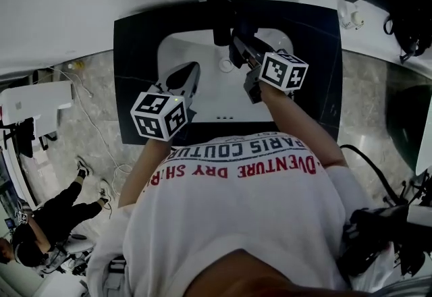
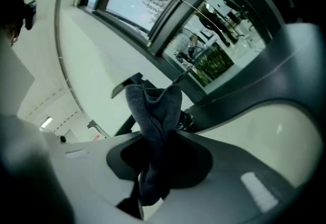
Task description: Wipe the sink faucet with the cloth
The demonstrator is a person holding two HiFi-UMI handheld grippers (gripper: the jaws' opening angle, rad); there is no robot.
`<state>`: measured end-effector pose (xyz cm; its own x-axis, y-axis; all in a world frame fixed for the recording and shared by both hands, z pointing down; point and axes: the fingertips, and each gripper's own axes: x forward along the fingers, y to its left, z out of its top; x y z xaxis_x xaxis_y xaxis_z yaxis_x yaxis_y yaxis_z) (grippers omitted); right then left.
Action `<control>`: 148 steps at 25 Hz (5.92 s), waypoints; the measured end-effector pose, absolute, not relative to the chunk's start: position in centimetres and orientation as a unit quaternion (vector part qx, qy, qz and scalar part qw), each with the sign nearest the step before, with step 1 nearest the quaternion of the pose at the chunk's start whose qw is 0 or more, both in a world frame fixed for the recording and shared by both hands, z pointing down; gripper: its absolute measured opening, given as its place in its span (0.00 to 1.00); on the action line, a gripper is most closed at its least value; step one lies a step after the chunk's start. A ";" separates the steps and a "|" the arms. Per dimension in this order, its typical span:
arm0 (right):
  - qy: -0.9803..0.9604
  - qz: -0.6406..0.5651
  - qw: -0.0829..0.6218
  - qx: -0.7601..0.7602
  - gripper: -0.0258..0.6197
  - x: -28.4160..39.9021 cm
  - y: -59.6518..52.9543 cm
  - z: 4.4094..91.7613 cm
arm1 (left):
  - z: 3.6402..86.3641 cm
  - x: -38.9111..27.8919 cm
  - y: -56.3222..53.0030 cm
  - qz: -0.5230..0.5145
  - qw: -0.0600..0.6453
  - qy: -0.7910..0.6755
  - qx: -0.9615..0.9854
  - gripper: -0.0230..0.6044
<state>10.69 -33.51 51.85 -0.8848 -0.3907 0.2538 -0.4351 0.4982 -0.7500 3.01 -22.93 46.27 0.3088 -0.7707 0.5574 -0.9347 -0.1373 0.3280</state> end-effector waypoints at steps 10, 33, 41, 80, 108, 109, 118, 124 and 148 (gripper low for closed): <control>-0.963 0.244 -0.020 0.116 0.15 13.7 -21.5 39.0 | 39.6 7.4 -17.3 0.088 0.260 -0.597 0.754 0.04; -0.955 0.237 0.015 0.177 0.15 -9.7 -16.1 40.0 | 38.3 -16.4 -14.2 0.101 0.240 -0.555 0.790 0.04; -0.930 0.186 0.014 0.317 0.15 -12.9 -18.0 39.7 | 40.4 -21.8 -15.3 0.123 0.245 -0.473 0.837 0.04; -0.748 0.122 0.074 0.649 0.15 -11.1 -25.2 43.9 | 45.1 -18.4 -28.8 0.164 0.202 -0.155 0.953 0.04; -0.701 0.053 0.074 0.707 0.15 -1.2 -31.7 40.1 | 47.2 -11.3 -25.9 0.190 0.223 -0.122 0.948 0.04; -0.698 0.052 0.076 0.710 0.15 -1.0 -32.3 40.4 | 47.4 -11.4 -26.0 0.189 0.224 -0.123 0.948 0.04; -0.650 0.070 0.095 0.750 0.15 2.0 -34.9 45.0 | 50.0 -11.9 -26.5 0.190 0.229 -0.129 0.946 0.04; -0.638 0.076 0.124 0.756 0.15 2.5 -35.6 47.1 | 50.8 -12.5 -26.5 0.194 0.237 -0.132 0.943 0.04; -0.640 0.135 0.218 0.724 0.15 1.0 -36.3 55.7 | 53.0 -14.1 -27.2 0.204 0.259 -0.145 0.933 0.04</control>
<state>0.99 -36.27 55.67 0.1436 -0.8685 0.4745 -0.9861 -0.0850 0.1430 -14.10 -27.20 53.01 0.8745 -0.1641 0.4564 -0.3757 -0.8243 0.4236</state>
